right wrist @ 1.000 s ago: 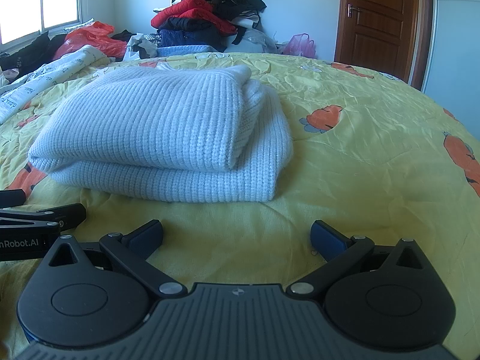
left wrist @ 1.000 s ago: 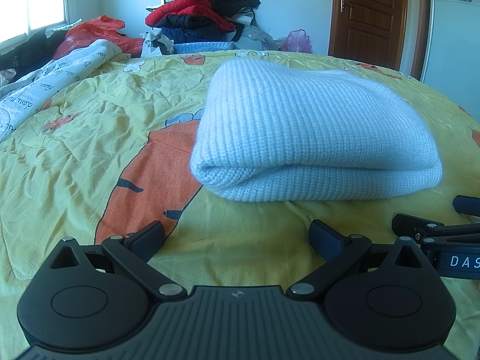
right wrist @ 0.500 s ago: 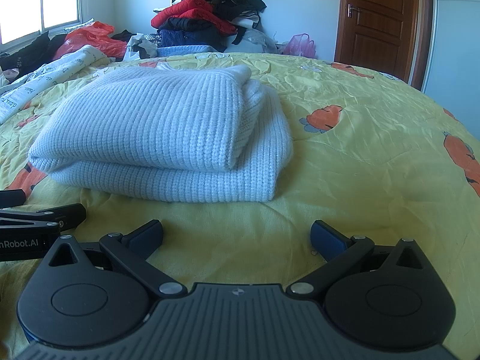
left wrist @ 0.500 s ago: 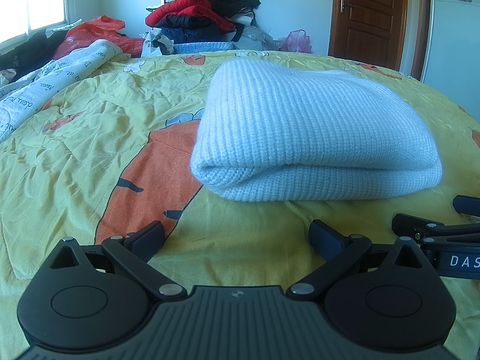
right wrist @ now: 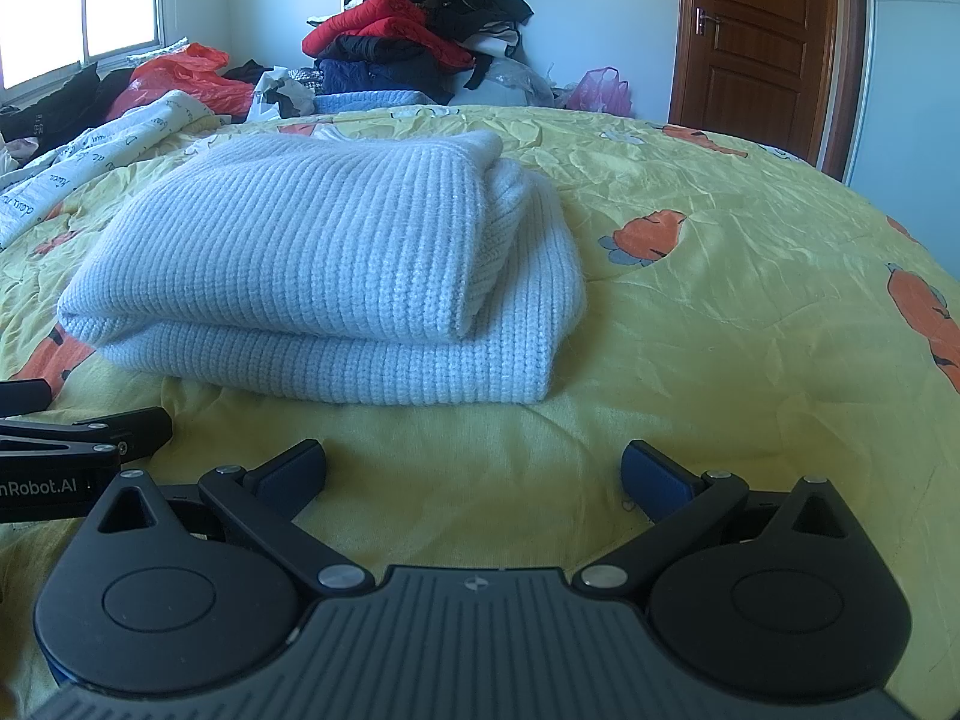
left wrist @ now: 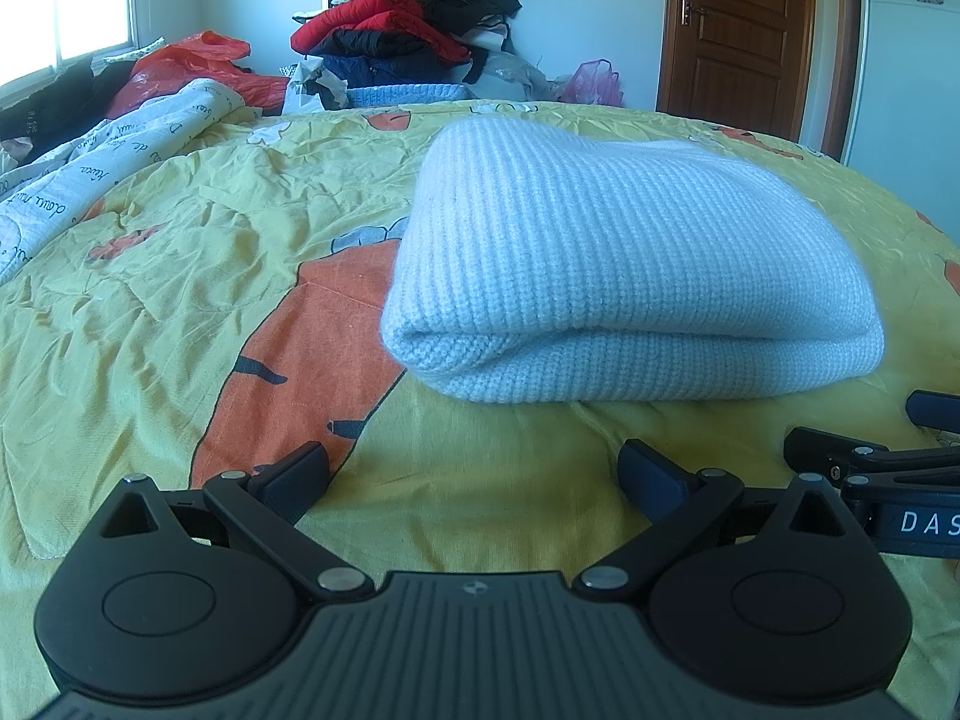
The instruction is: Fold small clothes
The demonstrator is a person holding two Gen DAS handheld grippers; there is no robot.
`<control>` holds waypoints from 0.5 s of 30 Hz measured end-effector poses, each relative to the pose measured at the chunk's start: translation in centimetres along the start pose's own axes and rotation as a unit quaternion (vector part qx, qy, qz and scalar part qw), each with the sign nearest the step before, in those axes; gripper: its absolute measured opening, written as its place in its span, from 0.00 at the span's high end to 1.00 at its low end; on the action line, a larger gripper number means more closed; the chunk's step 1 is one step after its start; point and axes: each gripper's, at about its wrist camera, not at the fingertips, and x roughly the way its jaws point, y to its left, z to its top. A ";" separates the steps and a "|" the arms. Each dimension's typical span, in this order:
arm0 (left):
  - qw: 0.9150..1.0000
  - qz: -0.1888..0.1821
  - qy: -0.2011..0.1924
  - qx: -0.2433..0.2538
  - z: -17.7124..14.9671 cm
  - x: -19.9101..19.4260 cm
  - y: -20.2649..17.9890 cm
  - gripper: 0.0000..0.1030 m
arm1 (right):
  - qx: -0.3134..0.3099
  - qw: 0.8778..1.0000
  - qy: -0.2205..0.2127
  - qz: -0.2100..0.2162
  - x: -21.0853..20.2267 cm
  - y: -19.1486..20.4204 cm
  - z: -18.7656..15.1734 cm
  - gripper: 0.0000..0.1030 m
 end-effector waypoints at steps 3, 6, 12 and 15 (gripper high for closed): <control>1.000 0.000 0.000 0.000 0.0 0.0 0.0 0.00 | 0.000 1.000 0.000 0.000 0.0 0.0 0.0 0.01; 1.000 0.000 0.000 0.000 0.0 -0.1 0.0 0.00 | 0.000 1.000 0.000 0.000 0.0 0.0 0.0 0.01; 1.000 -0.002 0.001 0.000 0.1 0.1 0.0 0.00 | -0.002 1.000 0.000 -0.003 -0.4 0.3 -0.1 0.01; 1.000 -0.001 0.001 0.000 0.1 0.0 0.0 0.00 | -0.002 1.000 0.000 -0.004 -0.6 0.5 -0.3 0.01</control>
